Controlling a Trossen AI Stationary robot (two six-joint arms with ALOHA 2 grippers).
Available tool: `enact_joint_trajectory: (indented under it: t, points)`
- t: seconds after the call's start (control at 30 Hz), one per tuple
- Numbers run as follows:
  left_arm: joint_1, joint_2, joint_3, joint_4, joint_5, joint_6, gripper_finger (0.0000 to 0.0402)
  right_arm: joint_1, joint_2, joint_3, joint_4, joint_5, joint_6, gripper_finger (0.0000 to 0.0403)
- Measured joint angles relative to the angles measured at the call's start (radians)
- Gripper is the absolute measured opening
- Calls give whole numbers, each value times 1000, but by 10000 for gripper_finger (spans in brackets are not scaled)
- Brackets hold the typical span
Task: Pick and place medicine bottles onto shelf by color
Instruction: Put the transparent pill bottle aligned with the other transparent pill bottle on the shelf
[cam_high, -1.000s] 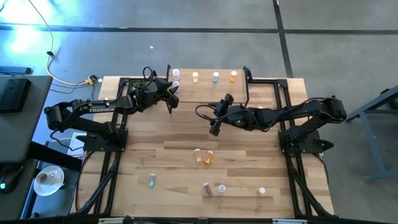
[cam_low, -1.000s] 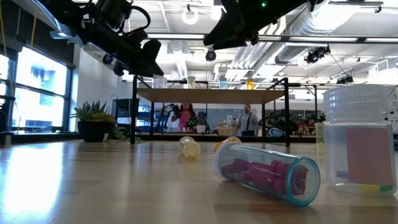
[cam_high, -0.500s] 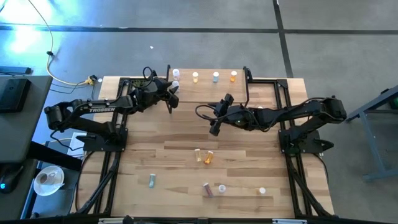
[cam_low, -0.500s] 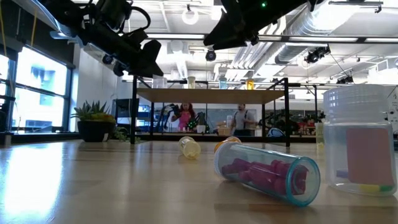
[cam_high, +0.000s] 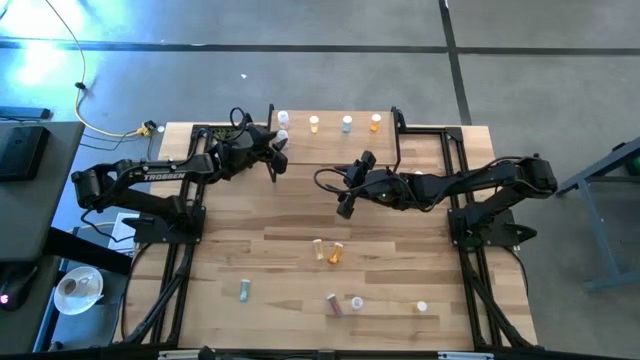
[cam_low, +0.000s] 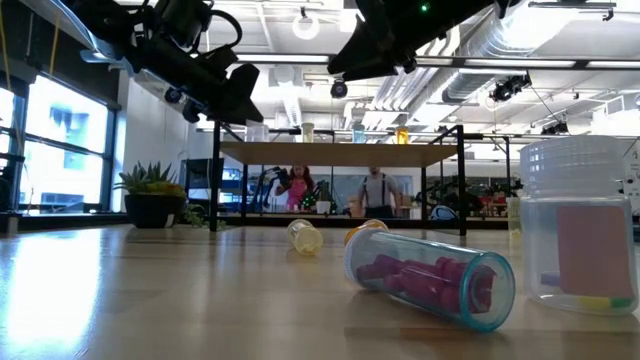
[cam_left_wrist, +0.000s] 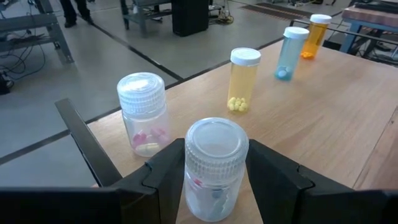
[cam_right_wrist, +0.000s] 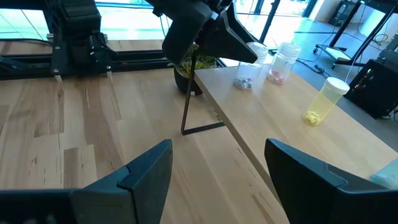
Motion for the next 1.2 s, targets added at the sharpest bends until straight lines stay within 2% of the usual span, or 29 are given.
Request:
enact_joint_trajectory:
  t: [1.2]
  points:
    - [0,0,0,3,-36,8,157,0,0,0,-7,0,0,247]
